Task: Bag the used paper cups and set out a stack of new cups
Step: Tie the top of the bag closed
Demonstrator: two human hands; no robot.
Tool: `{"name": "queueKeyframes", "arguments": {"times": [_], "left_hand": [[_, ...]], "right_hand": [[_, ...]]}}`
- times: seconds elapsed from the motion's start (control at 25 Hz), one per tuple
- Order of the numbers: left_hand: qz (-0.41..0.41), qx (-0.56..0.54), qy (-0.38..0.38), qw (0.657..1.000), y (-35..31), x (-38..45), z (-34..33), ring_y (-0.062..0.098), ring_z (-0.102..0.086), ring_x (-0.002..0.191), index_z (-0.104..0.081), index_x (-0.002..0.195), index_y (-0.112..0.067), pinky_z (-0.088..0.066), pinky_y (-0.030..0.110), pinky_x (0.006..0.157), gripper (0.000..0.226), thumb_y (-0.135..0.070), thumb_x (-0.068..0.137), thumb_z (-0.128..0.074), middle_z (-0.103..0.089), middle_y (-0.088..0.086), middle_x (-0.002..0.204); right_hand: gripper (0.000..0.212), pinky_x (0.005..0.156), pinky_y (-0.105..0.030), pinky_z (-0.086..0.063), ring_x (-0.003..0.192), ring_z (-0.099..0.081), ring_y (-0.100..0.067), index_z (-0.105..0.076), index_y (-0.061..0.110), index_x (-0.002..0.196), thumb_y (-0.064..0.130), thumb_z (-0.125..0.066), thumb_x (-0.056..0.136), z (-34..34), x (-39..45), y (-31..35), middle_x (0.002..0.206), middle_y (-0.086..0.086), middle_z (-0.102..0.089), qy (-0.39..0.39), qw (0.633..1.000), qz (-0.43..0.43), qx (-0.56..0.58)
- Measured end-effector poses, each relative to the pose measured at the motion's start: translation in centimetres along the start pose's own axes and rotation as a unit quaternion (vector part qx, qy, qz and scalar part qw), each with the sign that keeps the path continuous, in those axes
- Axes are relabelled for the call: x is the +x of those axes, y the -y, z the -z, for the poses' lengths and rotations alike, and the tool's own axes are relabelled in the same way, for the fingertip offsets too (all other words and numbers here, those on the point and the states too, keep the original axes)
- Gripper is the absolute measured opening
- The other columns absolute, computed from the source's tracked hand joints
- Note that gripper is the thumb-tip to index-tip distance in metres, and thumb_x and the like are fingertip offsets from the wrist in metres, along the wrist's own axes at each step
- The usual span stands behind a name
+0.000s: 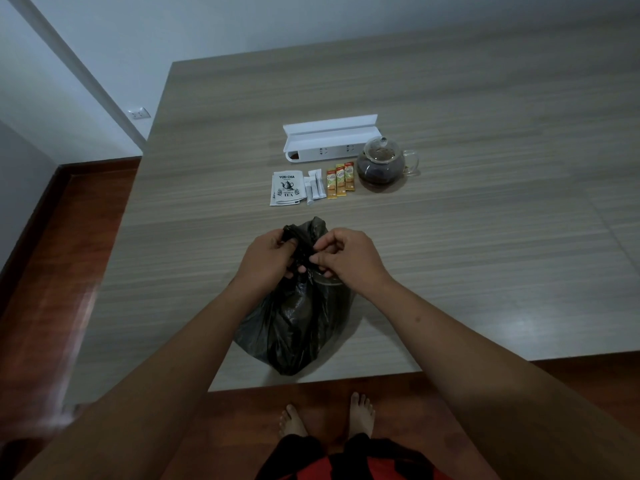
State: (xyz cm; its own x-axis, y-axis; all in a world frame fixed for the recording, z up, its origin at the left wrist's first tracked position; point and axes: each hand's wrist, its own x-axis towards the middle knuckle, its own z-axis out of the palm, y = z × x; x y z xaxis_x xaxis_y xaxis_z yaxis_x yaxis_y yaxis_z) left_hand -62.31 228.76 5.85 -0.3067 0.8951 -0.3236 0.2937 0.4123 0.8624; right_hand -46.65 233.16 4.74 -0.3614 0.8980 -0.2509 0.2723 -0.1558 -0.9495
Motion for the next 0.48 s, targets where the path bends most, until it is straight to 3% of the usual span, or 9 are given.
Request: {"name": "queueKeyframes", "arguments": {"times": [0.16,0.28,0.4,0.48], "left_hand": [[0.055,-0.048,-0.015,0.997,-0.5,0.3,-0.2,0.015,-0.065,0.050,-0.064,0.085,-0.008,-0.048,0.024,0.043,0.021,-0.011,0.099,-0.049,-0.068,0.009,0.063],[0.081,-0.069,-0.019,0.994,-0.6,0.5,-0.2,0.016,-0.060,0.044,-0.064,0.084,-0.004,-0.046,0.024,0.039,0.022,-0.011,0.100,-0.050,-0.063,0.009,0.054],[0.109,-0.107,-0.032,0.988,-0.5,0.6,-0.2,0.017,-0.059,0.042,-0.063,0.084,-0.003,-0.045,0.024,0.038,0.019,-0.007,0.098,-0.051,-0.063,0.013,0.057],[0.133,-0.139,-0.037,0.981,-0.5,0.7,-0.2,0.016,-0.059,0.041,-0.061,0.088,-0.002,-0.044,0.023,0.037,0.014,0.000,0.097,-0.050,-0.064,0.016,0.065]], "right_hand": [[0.009,0.069,-0.027,-0.056,0.067,-0.062,-0.008,-0.072,0.017,0.084,0.009,-0.076,0.081,-0.9,-0.6,-0.3,0.076,0.004,-0.066,-0.023,0.987,0.101,-0.126],[0.020,0.077,-0.041,-0.054,0.088,-0.063,-0.023,-0.076,0.014,0.105,0.014,-0.062,0.089,-1.5,-0.3,-0.9,0.095,-0.006,-0.065,0.003,0.948,0.183,-0.261],[0.025,0.078,-0.044,-0.051,0.091,-0.059,-0.031,-0.073,0.006,0.112,0.004,-0.056,0.093,-1.7,0.0,-1.0,0.100,-0.017,-0.058,0.039,0.932,0.201,-0.299],[0.026,0.082,-0.037,-0.049,0.096,-0.057,-0.029,-0.072,0.006,0.113,0.002,-0.055,0.094,-1.4,0.3,-0.8,0.104,-0.016,-0.056,0.063,0.936,0.178,-0.296]]}}
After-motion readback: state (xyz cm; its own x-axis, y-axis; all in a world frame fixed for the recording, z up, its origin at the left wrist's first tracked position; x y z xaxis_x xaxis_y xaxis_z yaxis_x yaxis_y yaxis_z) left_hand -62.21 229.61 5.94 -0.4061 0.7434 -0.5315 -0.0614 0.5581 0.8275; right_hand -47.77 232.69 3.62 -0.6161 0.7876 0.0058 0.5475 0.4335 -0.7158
